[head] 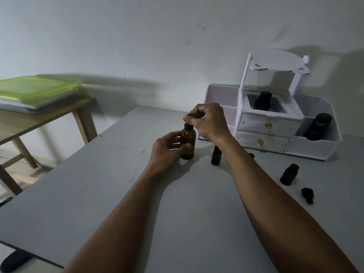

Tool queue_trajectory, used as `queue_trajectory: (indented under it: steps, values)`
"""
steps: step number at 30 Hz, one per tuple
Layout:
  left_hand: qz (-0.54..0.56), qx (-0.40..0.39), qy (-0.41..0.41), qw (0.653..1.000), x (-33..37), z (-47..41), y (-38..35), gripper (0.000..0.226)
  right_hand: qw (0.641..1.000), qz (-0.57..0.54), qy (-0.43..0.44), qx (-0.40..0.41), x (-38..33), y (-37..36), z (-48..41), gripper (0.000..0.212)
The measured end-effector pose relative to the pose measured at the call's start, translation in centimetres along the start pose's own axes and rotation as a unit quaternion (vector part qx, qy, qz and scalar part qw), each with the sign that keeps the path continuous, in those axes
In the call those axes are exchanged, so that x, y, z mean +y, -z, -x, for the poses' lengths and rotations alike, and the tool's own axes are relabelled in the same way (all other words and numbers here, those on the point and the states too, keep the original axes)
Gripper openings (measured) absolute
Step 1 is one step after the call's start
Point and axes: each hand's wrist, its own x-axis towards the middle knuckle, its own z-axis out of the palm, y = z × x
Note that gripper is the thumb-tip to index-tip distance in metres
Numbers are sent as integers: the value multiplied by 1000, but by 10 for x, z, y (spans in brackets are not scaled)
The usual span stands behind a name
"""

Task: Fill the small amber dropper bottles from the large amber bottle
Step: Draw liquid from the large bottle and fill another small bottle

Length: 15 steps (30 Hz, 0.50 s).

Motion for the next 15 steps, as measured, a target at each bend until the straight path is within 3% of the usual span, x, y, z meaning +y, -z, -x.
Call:
queue_trajectory:
  steps: [15]
  values:
    - [14,0,7,1000,-1,0,-1,50,999,-38,-19,-29,0,8,-2,8]
